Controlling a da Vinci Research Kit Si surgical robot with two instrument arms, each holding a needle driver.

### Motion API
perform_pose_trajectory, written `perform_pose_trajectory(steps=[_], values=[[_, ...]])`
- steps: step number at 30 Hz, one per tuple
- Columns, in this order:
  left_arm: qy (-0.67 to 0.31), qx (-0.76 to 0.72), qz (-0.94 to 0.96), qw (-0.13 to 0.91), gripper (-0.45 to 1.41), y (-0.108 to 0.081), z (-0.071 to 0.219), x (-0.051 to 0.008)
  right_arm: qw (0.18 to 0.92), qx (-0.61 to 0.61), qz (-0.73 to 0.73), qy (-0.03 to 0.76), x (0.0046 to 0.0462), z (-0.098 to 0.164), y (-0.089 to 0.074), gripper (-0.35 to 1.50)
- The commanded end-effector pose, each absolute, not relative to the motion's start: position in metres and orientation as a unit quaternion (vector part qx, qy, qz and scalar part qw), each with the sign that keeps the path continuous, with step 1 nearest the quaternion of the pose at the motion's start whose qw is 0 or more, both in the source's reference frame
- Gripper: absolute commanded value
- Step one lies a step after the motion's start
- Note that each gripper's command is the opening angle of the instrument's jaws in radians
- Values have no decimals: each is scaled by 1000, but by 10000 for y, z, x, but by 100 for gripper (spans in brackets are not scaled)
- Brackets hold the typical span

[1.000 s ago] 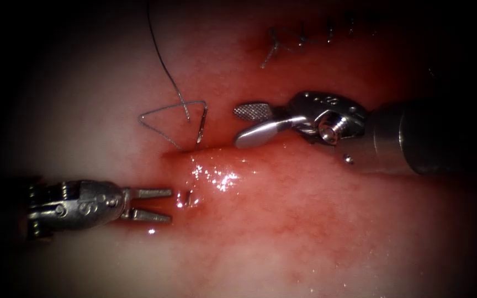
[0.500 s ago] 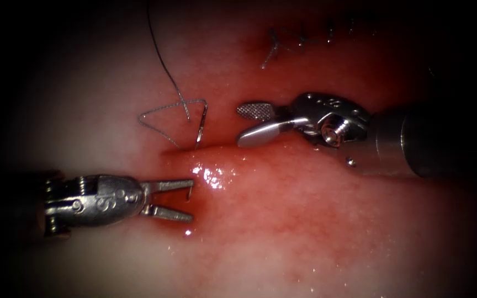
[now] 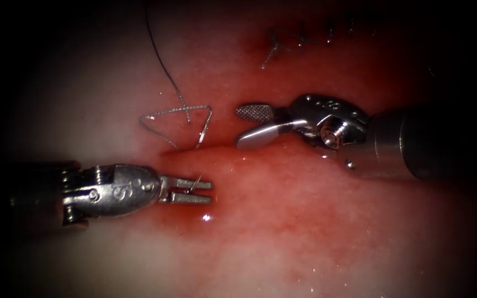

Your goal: Wound Closure

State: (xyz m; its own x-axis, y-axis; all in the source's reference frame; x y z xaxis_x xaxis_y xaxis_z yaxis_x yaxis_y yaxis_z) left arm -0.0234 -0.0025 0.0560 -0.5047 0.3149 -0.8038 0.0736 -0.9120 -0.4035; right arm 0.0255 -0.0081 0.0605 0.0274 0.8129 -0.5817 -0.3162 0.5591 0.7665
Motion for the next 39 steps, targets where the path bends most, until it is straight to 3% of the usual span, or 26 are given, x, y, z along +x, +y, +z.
perform_pose_trajectory(steps=[1, 3, 8, 13, 17, 24, 36, 39], values=[[-211, -497, 838, 80, -45, -26, 564, -239, 688, 215, 399, 566, 261, 609, -83, 84], [-238, -501, 825, 107, -45, -27, 562, -238, 697, 201, 384, 572, 261, 605, -80, 86], [-350, -507, 761, 202, -45, -30, 549, -237, 723, 168, 344, 575, 265, 599, -71, 130], [-402, -497, 731, 239, -45, -31, 537, -237, 739, 159, 327, 568, 267, 598, -74, 130], [-450, -484, 699, 274, -45, -35, 519, -235, 744, 150, 309, 573, 269, 596, -78, 120], [-505, -458, 652, 332, -45, -34, 500, -233, 760, 146, 272, 572, 273, 592, -84, 123], [-549, -444, 614, 354, -45, -30, 458, -228, 796, 136, 205, 554, 296, 546, -98, 130], [-518, -471, 633, 331, -45, -29, 444, -224, 800, 140, 188, 552, 307, 535, -107, 126]])
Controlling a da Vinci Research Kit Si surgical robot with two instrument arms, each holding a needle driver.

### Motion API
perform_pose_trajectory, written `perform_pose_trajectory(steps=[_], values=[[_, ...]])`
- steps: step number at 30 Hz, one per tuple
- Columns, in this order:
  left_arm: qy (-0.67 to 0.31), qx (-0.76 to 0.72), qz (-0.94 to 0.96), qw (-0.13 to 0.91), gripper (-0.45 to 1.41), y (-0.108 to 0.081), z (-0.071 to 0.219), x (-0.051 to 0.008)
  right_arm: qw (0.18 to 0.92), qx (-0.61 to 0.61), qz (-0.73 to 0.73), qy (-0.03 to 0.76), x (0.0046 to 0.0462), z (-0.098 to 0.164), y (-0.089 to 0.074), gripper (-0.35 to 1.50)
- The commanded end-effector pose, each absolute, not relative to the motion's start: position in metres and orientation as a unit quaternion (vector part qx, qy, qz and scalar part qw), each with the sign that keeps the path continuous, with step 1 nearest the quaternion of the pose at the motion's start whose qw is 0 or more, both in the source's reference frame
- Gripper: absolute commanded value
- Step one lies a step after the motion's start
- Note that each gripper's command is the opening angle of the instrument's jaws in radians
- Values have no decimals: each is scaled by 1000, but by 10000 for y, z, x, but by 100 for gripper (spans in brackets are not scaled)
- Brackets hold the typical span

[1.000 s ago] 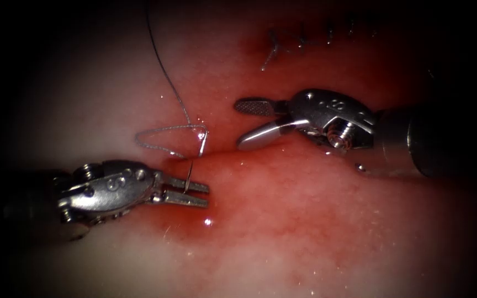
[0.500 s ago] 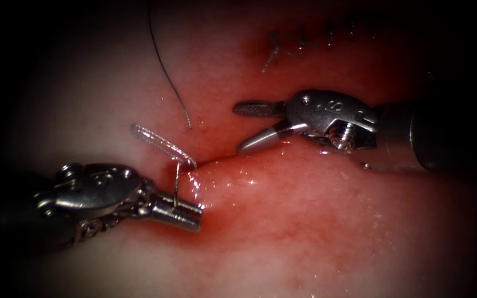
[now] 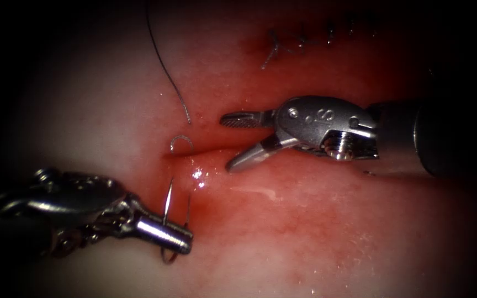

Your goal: Wound Closure

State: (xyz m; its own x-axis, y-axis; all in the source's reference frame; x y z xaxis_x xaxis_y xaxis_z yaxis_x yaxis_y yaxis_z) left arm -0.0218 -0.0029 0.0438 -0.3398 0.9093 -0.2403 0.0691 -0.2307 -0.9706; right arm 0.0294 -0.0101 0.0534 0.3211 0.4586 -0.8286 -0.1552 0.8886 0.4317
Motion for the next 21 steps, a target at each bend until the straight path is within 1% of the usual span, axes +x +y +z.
perform_pose_trajectory(steps=[1, 7, 15, 21], values=[[-490, -487, 647, 323, -45, -28, 438, -222, 802, 141, 182, 550, 312, 532, -111, 125], [-384, -541, 702, 260, -45, -37, 411, -203, 810, 149, 152, 546, 336, 535, -133, 120], [-332, -558, 725, 227, -45, -44, 380, -189, 827, 149, 120, 529, 357, 568, -156, 113], [-314, -565, 733, 212, -45, -46, 351, -186, 839, 142, 107, 515, 360, 595, -166, 113]])
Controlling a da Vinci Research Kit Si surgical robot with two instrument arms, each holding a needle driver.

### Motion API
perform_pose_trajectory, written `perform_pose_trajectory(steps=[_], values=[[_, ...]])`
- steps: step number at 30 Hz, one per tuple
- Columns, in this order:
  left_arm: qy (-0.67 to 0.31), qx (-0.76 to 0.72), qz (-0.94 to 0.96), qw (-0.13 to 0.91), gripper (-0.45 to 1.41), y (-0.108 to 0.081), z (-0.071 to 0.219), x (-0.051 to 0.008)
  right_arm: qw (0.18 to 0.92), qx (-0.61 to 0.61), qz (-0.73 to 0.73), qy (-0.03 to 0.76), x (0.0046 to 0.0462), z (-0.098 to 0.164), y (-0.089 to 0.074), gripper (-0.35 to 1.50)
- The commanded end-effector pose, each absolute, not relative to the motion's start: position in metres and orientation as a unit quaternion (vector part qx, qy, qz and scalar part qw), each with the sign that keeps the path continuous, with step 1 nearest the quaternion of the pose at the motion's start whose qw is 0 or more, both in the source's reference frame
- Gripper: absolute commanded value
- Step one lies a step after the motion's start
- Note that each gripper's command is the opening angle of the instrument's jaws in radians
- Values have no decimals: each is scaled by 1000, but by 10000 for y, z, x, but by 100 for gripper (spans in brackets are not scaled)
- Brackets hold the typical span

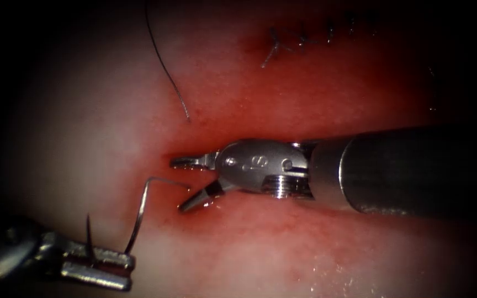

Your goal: Wound Closure

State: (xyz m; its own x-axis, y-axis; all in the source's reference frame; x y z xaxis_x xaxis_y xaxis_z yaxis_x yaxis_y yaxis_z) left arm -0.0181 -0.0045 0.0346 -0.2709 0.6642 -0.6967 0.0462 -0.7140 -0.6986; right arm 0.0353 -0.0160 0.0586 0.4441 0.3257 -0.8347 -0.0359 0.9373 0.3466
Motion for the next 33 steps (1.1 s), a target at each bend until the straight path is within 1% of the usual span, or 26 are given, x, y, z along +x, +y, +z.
perform_pose_trajectory(steps=[1, 5, 6, 7, 8, 9, 10, 14, 18, 22, 26, 33], values=[[-309, -565, 736, 211, -45, -46, 348, -186, 839, 145, 110, 512, 360, 599, -168, 111], [-296, -566, 742, 204, -45, -48, 334, -183, 845, 153, 108, 501, 359, 608, -172, 96], [-291, -565, 745, 203, -45, -48, 331, -182, 845, 154, 109, 501, 357, 609, -173, 86], [-288, -564, 746, 203, -45, -48, 329, -181, 844, 156, 110, 500, 356, 609, -173, 71], [-285, -565, 747, 204, -45, -47, 327, -180, 845, 158, 109, 500, 353, 608, -174, 49], [-279, -566, 749, 204, -45, -47, 324, -178, 844, 161, 109, 500, 349, 606, -176, -3], [-273, -566, 751, 203, -45, -46, 323, -176, 843, 164, 109, 501, 346, 605, -177, -35], [-254, -557, 761, 212, -45, -42, 322, -168, 841, 196, 136, 487, 333, 591, -183, -35], [-235, -547, 773, 217, -45, -41, 325, -162, 843, 217, 160, 465, 332, 572, -186, -35], [-228, -546, 777, 214, -45, -46, 321, -163, 839, 233, 162, 464, 339, 544, -194, -35], [-226, -546, 779, 211, -45, -51, 312, -164, 846, 255, 148, 444, 346, 511, -209, -35], [-222, -546, 781, 208, -45, -57, 307, -165, 837, 281, 151, 445, 362, 453, -225, -35]])
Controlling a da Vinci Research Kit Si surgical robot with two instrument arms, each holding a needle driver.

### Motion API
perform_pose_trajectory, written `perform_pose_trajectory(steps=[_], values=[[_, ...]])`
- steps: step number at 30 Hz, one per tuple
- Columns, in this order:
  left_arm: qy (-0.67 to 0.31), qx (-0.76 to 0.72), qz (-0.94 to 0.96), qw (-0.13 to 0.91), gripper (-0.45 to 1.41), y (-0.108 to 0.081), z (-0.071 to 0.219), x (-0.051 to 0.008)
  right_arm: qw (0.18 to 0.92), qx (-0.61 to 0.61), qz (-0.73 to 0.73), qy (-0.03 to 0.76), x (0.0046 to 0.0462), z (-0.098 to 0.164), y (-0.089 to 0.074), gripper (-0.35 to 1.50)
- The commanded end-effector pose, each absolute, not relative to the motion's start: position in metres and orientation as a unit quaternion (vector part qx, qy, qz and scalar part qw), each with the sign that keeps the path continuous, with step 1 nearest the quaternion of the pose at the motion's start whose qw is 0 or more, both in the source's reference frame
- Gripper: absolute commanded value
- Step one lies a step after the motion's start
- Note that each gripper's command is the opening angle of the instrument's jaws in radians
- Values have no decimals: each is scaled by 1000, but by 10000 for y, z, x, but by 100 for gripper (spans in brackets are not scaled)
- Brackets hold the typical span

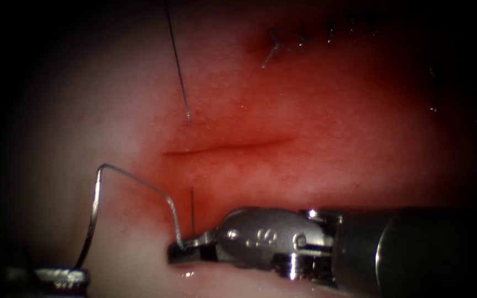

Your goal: Wound Closure

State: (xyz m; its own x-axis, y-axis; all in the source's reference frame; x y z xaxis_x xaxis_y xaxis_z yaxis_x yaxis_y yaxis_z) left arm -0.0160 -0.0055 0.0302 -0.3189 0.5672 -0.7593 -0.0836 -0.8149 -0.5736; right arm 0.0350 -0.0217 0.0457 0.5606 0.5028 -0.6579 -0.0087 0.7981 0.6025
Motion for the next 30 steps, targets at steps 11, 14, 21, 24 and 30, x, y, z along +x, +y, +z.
perform_pose_trajectory(steps=[11, 14, 21, 24, 30], values=[[-212, -548, 787, 189, -45, -55, 308, -153, 845, 197, 122, 482, 372, 475, -190, 127], [-205, -543, 793, 188, -45, -52, 310, -140, 847, 158, 96, 499, 365, 485, -176, 132], [-199, -533, 798, 198, -45, -47, 317, -133, 861, 100, 100, 489, 353, 507, -156, 132], [-195, -532, 800, 199, -45, -47, 323, -136, 866, 79, 107, 481, 354, 534, -158, 132], [-194, -531, 800, 200, -45, -44, 327, -135, 872, 66, 102, 474, 363, 560, -166, 132]])
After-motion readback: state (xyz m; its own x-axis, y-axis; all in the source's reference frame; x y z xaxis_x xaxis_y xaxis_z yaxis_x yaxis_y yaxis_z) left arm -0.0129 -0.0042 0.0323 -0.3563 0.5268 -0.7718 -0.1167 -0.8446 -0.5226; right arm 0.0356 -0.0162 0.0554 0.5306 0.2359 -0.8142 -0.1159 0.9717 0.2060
